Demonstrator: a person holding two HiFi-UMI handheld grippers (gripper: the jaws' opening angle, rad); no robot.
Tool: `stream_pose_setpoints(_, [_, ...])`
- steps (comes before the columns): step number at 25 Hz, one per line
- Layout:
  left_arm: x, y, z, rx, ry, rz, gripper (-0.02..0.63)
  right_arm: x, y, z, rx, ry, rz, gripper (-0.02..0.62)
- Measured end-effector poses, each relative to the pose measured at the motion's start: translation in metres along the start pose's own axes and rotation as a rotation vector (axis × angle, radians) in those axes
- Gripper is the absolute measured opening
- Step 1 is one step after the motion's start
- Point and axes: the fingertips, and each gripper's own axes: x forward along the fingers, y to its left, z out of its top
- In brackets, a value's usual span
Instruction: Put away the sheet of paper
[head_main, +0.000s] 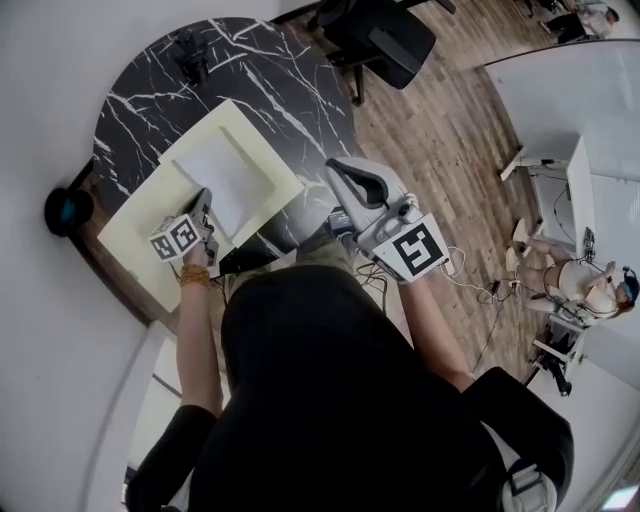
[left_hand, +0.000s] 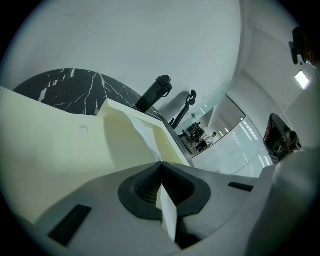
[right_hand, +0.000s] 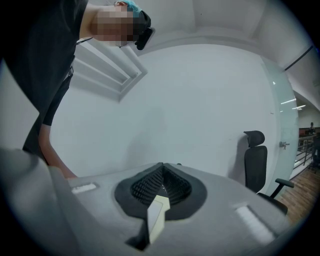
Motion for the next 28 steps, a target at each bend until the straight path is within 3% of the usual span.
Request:
stream_pose_setpoints(13, [0.020, -0.006, 0.001, -0.038, -0.022, 0.024, 0.014, 0.000, -0.008, -0.008, 0.009, 0.015, -0.004, -0.002])
stream_pose_setpoints(28, [-0.010, 0.023, -0.012, 0.064, 0.021, 0.183, 0.044, 0.006, 0.004, -0.010, 0.017, 0.008, 0.032, -0.002])
